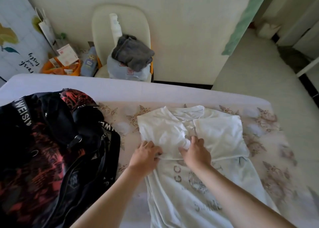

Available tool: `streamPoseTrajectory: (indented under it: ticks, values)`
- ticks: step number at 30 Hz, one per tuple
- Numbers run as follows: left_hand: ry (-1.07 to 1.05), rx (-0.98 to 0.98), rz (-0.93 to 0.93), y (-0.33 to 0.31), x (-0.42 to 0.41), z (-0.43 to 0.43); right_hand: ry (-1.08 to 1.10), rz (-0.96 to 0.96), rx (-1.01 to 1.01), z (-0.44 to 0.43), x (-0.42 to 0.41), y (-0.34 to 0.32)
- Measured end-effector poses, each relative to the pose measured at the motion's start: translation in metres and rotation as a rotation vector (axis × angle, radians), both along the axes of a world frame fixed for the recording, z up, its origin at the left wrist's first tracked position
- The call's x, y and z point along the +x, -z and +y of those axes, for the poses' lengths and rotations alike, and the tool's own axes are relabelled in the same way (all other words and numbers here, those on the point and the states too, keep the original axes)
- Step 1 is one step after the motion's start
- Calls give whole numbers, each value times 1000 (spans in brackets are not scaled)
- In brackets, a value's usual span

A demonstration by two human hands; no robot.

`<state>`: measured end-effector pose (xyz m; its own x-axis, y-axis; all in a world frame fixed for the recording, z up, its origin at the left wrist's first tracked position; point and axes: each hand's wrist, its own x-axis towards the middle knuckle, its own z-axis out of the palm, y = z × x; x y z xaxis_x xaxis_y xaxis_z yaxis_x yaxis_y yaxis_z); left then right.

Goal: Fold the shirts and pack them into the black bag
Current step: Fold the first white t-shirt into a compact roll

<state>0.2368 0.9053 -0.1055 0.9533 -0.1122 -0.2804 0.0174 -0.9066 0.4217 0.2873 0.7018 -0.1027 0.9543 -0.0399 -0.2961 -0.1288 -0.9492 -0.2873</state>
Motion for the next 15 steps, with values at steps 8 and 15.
streamPoseTrajectory:
  ticks: [8, 15]
  values:
    - [111, 45, -84, -2, 16, 5, 18, 22, -30, -18, 21, -10]
    - [26, 39, -315, 4, 71, -11, 230, 50, 24, -11, 73, -13]
